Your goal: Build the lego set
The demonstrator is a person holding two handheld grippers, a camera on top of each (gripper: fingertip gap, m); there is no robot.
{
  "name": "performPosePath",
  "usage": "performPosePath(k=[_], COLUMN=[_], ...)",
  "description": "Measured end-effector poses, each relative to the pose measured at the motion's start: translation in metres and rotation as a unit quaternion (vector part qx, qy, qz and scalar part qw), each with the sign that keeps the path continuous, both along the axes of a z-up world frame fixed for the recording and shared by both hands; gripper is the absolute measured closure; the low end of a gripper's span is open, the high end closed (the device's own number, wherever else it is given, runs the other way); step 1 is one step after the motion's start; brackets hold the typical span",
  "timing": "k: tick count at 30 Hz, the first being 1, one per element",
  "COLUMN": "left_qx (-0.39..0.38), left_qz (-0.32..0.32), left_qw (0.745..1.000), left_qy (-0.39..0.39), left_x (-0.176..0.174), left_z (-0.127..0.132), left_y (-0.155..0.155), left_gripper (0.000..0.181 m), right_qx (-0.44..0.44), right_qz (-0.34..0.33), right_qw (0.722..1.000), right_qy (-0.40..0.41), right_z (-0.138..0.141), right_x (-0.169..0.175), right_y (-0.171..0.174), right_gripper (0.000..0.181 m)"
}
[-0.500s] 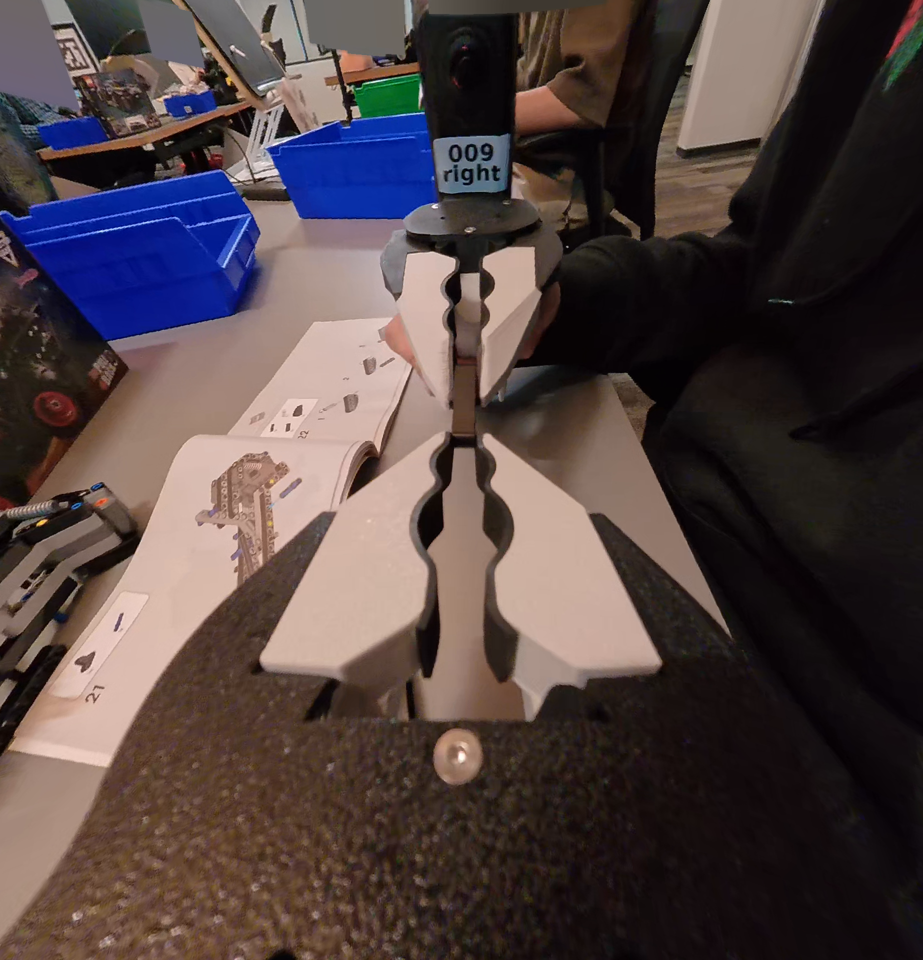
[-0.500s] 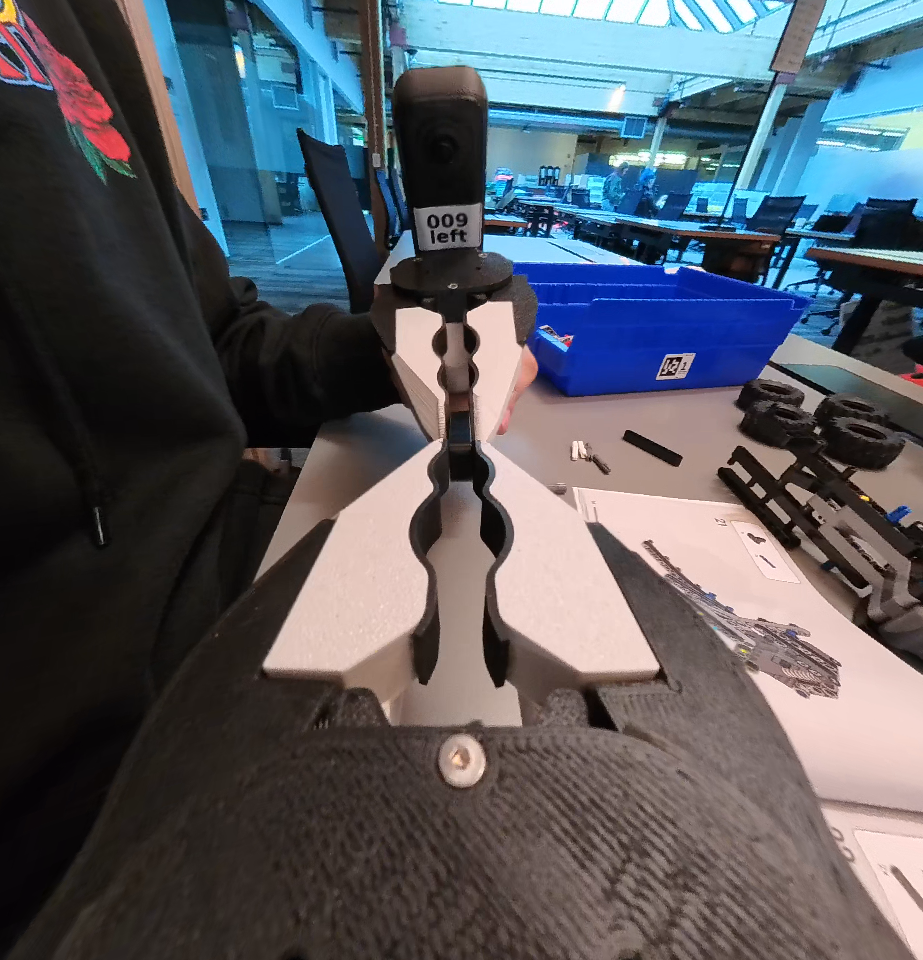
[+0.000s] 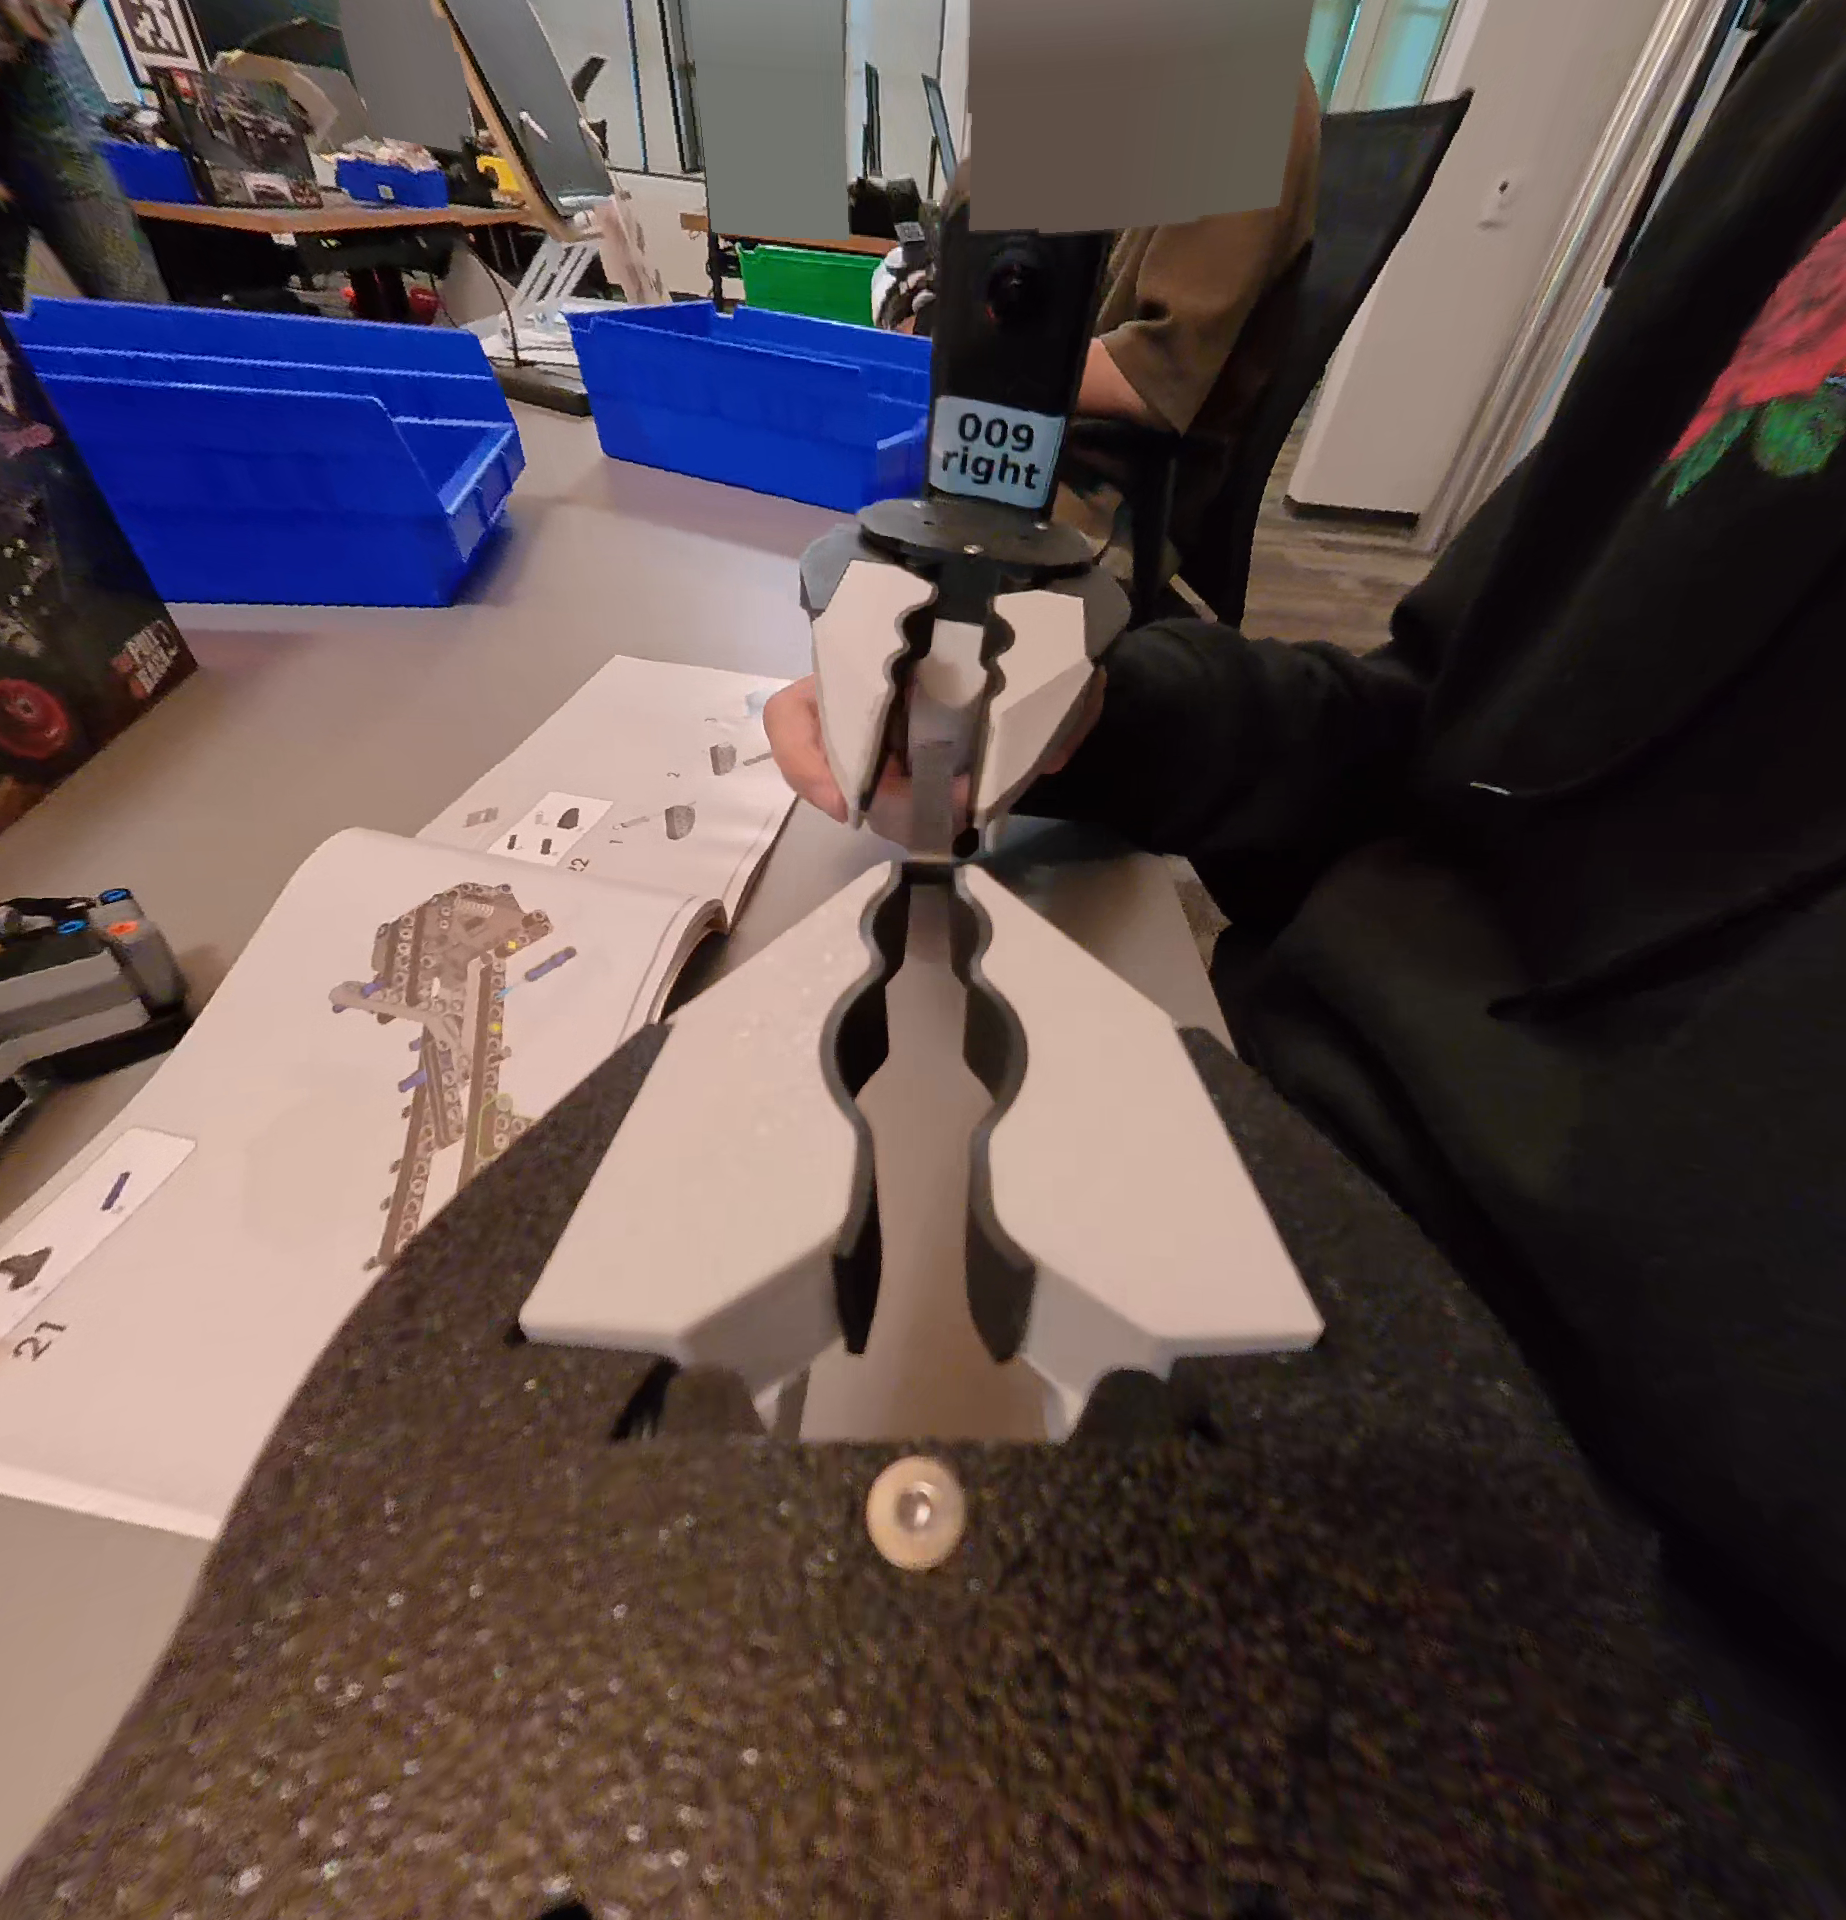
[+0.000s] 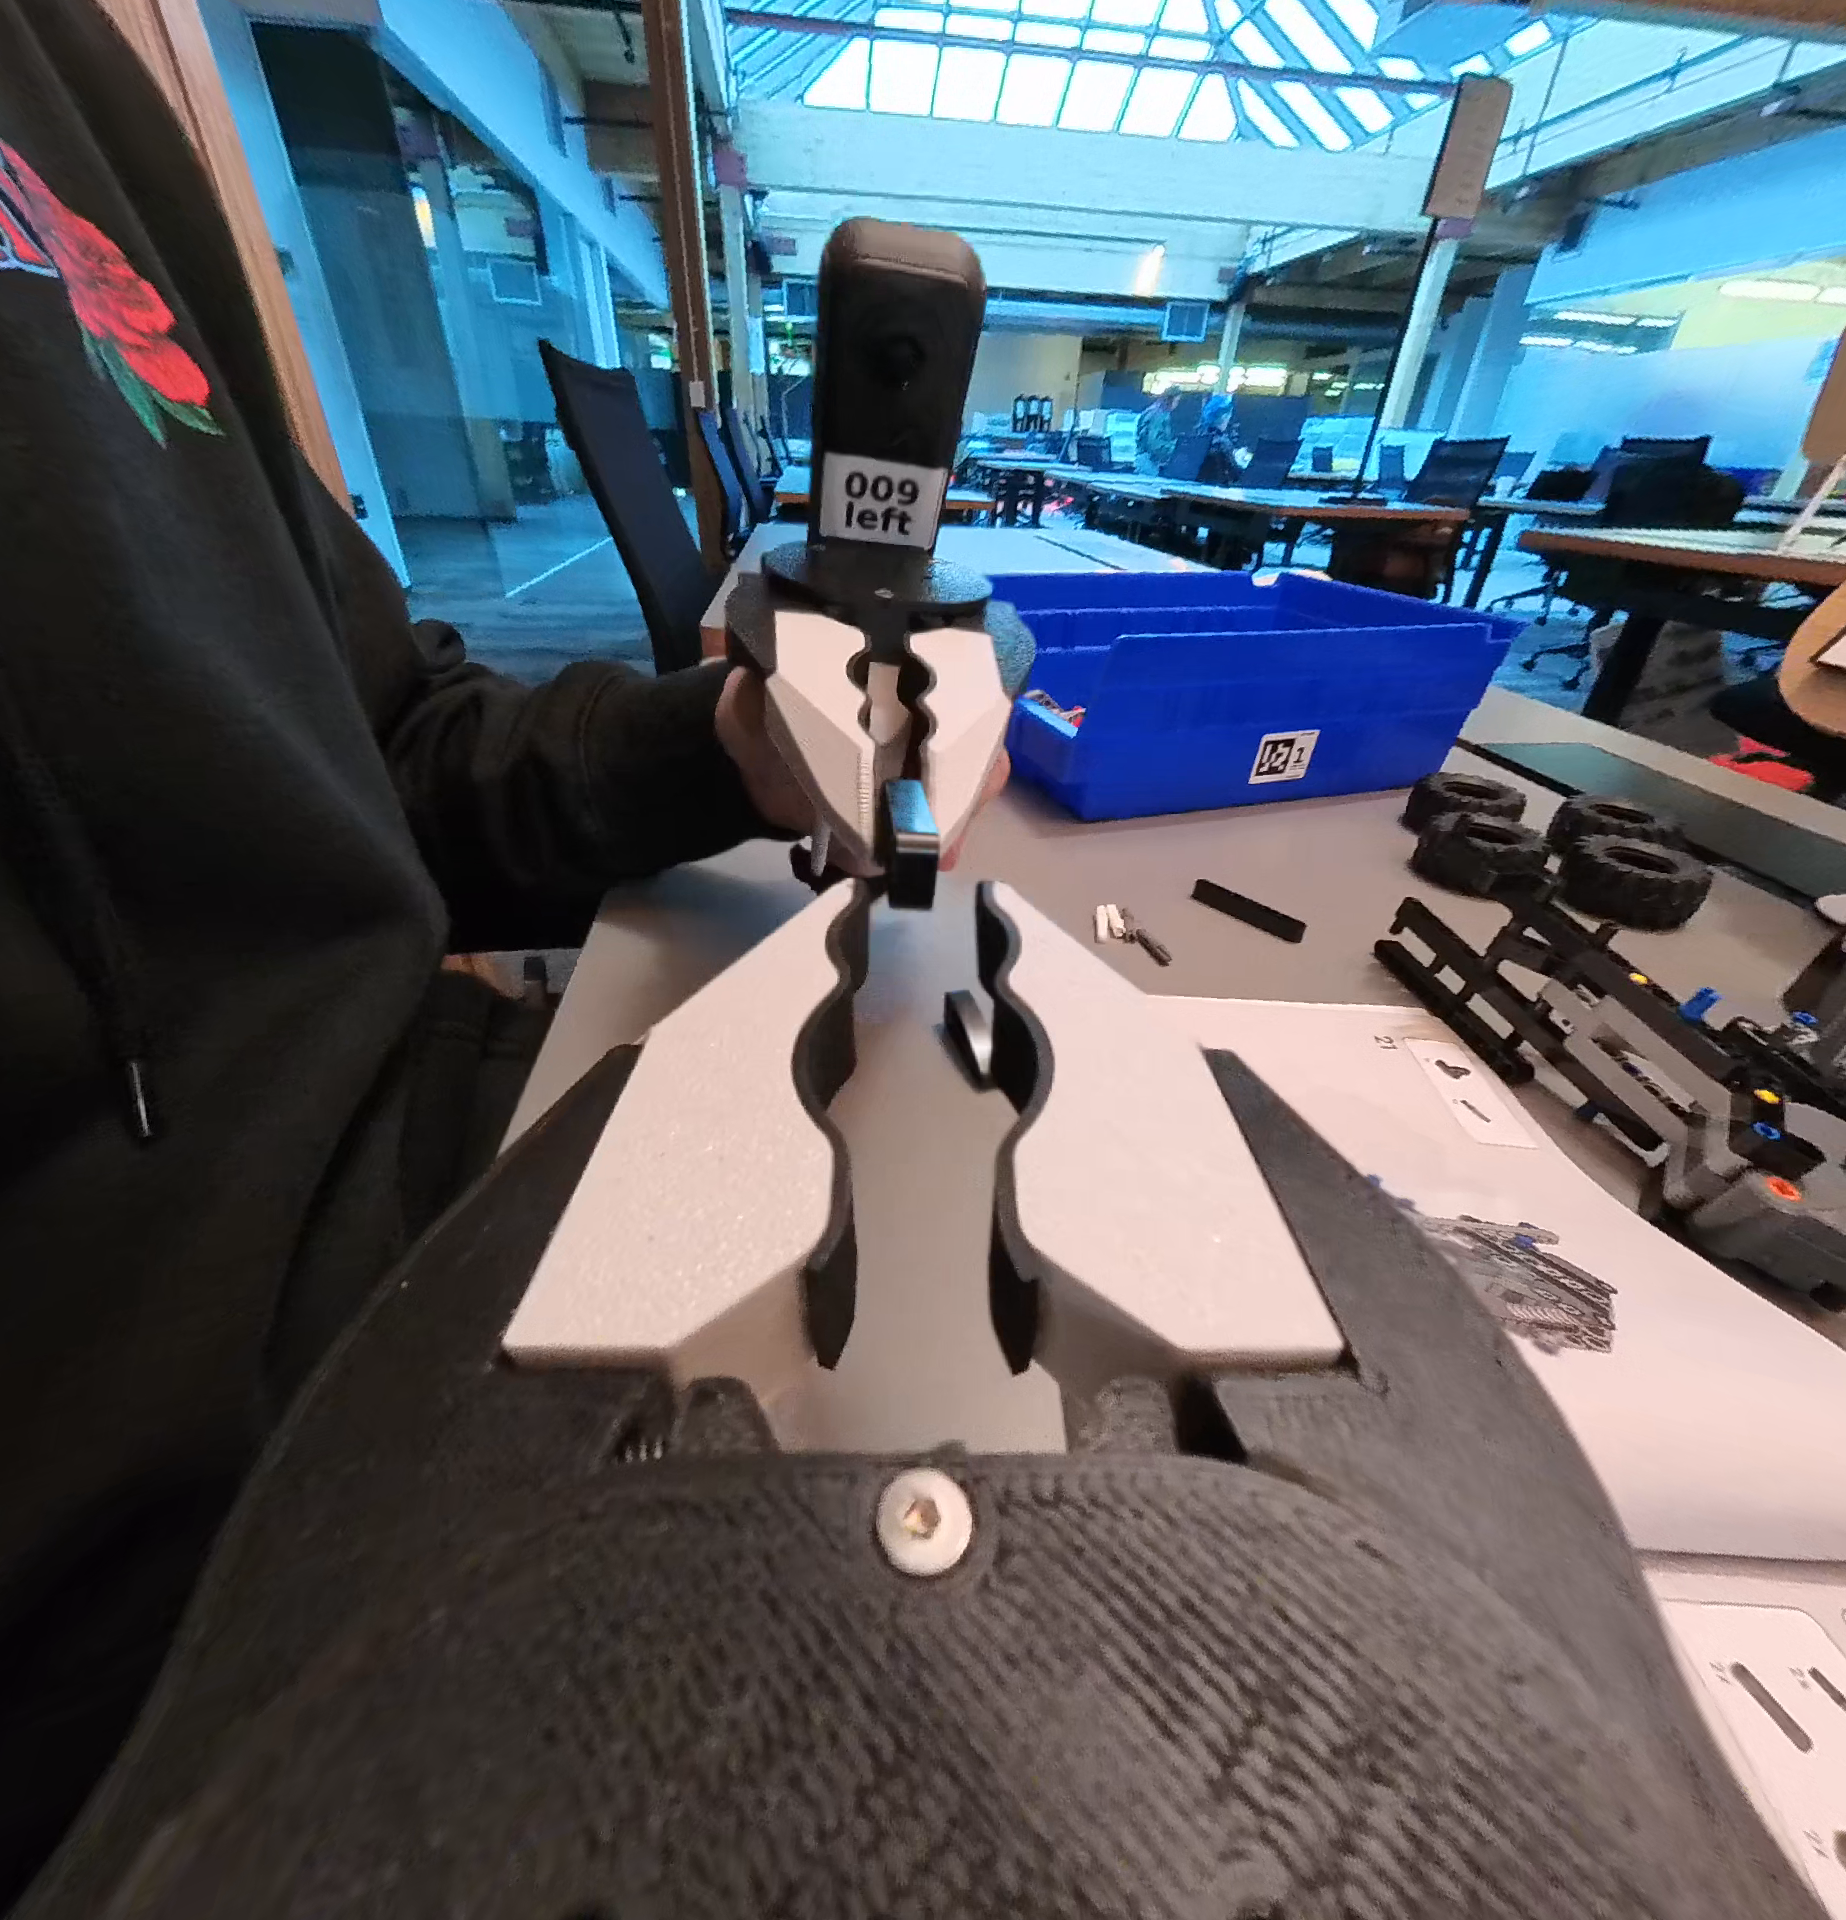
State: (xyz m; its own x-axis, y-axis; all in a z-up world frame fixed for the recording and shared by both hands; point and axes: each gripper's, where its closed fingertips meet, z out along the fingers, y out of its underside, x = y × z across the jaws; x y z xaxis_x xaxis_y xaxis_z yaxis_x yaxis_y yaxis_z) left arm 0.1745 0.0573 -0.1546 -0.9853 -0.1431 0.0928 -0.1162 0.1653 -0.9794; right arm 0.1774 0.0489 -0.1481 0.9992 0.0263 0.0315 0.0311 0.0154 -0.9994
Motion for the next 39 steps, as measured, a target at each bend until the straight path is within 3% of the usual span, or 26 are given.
performPosePath(k=[4, 8, 16, 25, 27, 32, 35, 39], left_qx=[0.002, 0.000, -0.079, -0.105, -0.107, -0.127, -0.106, -0.048], left_qz=[0.018, 0.040, 0.102, 0.111, 0.108, 0.105, 0.108, 0.118], left_qw=[1.000, 0.999, 0.985, 0.969, 0.966, 0.955, 0.963, 0.979], left_qy=[-0.012, -0.008, 0.114, 0.192, 0.207, 0.246, 0.222, 0.159], left_x=[-0.001, -0.006, 0.003, 0.011, 0.011, 0.013, 0.013, 0.011], left_z=[0.001, -0.002, 0.007, 0.003, 0.001, 0.001, -0.003, -0.012], left_y=[0.006, 0.015, 0.038, 0.056, 0.058, 0.061, 0.061, 0.063], left_gripper=[0.176, 0.176, 0.176, 0.176, 0.176, 0.176, 0.176, 0.176], right_qx=[0.031, -0.015, -0.019, -0.015, -0.008, 0.000, 0.013, 0.017], right_qz=[-0.012, -0.007, 0.021, 0.021, 0.006, 0.010, 0.018, 0.020], right_qw=[0.999, 1.000, 1.000, 0.988, 0.984, 0.977, 0.977, 0.977], right_qy=[0.006, -0.002, 0.015, 0.152, 0.176, 0.215, 0.213, 0.213], right_z=[0.008, -0.004, -0.005, -0.005, -0.005, -0.004, -0.001, 0.000], right_x=[0.001, -0.002, -0.003, 0.009, 0.016, 0.019, 0.017, 0.016], right_y=[0.003, 0.017, 0.048, 0.066, 0.068, 0.070, 0.071, 0.070], right_gripper=[0.153, 0.154, 0.173, 0.170, 0.159, 0.161, 0.173, 0.170])
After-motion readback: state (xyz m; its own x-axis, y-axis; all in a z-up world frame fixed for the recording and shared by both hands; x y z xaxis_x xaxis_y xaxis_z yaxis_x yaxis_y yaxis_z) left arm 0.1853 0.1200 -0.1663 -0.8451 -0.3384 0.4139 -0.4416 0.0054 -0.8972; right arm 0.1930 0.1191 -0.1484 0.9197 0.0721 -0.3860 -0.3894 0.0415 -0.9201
